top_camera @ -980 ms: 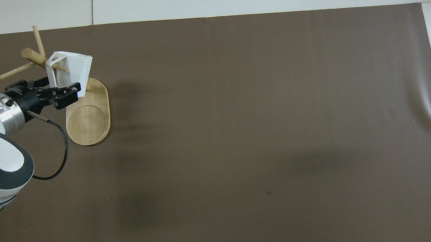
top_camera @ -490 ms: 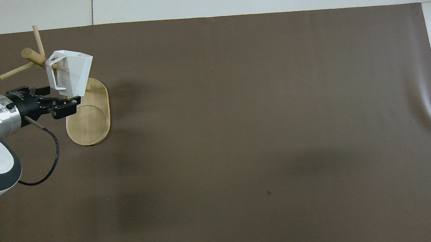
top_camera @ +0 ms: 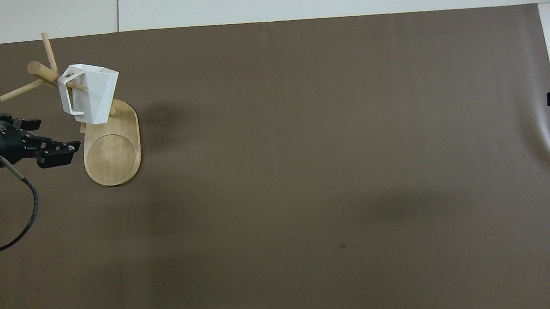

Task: Hang cup on rack
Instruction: 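Open the left gripper and pull it back from the cup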

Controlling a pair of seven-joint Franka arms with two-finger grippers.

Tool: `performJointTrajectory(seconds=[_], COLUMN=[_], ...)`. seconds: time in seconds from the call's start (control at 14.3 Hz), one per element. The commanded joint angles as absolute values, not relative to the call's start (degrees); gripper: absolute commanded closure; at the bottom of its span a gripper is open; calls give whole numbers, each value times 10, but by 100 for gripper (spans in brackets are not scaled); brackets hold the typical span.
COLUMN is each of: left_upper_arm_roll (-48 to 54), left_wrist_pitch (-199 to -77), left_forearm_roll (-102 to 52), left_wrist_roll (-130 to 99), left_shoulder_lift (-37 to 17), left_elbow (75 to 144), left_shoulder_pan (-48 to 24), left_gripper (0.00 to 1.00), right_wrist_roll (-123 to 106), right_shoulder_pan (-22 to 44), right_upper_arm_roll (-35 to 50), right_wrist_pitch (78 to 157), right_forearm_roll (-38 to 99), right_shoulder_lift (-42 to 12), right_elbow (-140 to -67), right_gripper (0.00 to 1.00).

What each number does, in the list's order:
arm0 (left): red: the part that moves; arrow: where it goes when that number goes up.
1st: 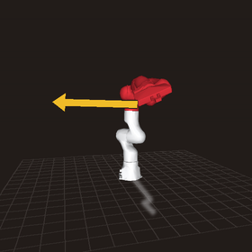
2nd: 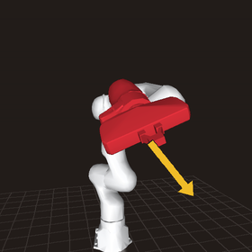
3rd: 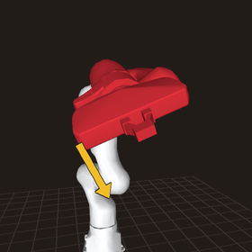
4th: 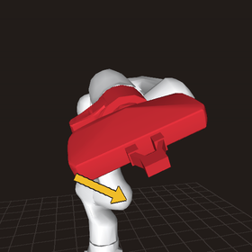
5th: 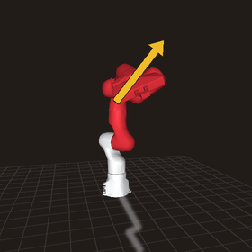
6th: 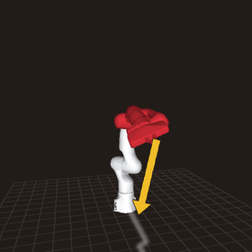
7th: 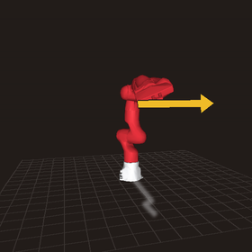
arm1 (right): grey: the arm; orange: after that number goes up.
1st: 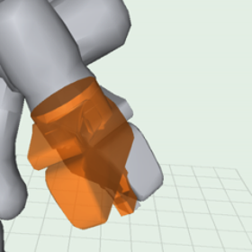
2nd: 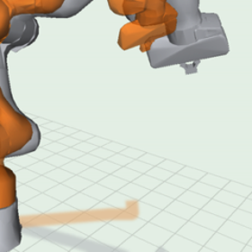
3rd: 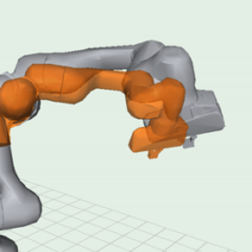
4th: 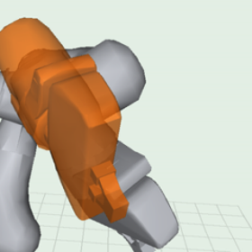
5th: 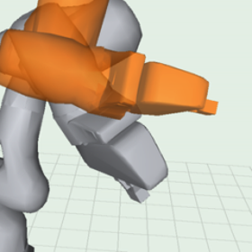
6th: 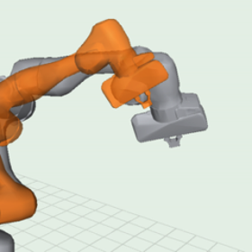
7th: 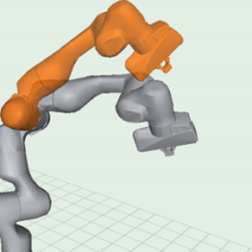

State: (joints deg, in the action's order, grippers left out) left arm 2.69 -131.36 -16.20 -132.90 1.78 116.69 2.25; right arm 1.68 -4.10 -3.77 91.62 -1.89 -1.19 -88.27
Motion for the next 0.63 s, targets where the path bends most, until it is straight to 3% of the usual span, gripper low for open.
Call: performJointTrajectory(seconds=[0.0, 0.56], left_upper_arm_roll=[29, 31], left_wrist_pitch=[-1239, -1124], left_forearm_roll=[-128, -74], left_wrist_roll=[-1273, -906], left_shoulder_lift=[46, 43], left_elbow=[1149, 1051], left_shoulder_pan=[31, 37], left_gripper=[0, 0], right_wrist_roll=[19, 18], right_shoulder_pan=[-45, -44], right_upper_arm_roll=[-35, -33], right_wrist_pitch=[908, 910], right_forearm_roll=[-9, -5], right_shoulder_lift=[-4, -4], right_elbow=[-887, -889], right_gripper=[0, 0])
